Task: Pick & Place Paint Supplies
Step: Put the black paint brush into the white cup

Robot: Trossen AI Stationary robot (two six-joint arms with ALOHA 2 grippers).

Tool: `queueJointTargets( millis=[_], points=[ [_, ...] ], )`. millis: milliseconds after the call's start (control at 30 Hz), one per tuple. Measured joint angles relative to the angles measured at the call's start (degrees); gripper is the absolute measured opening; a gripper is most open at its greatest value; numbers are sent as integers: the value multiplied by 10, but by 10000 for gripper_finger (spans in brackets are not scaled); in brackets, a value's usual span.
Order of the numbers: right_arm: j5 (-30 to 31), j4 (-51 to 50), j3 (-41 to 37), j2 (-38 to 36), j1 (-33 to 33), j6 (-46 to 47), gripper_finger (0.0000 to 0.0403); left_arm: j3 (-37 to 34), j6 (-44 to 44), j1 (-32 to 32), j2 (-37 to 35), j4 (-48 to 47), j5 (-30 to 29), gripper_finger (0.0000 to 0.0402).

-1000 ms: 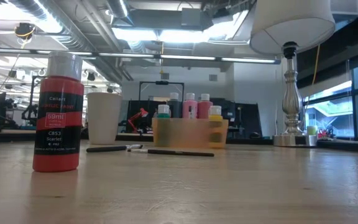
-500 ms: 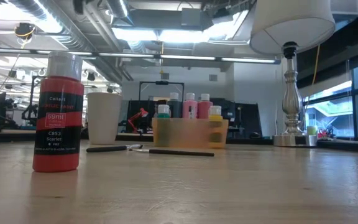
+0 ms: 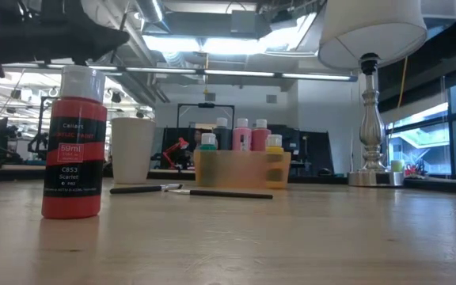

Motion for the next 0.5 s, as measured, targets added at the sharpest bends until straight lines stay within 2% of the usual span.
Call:
queueJointTargets(
  millis=[233, 333, 500],
  points=[
    [-15, 4, 0, 0, -16, 0, 208, -4, -48, 71, 26, 13, 50, 12],
    [-17, 0, 0, 0, -17, 0, 208, -4, -74, 89, 43, 21, 52, 12],
    [-17, 0, 0, 0, -19, -11, 208, -4, -82, 107, 94, 90, 58, 12]
  ],
)
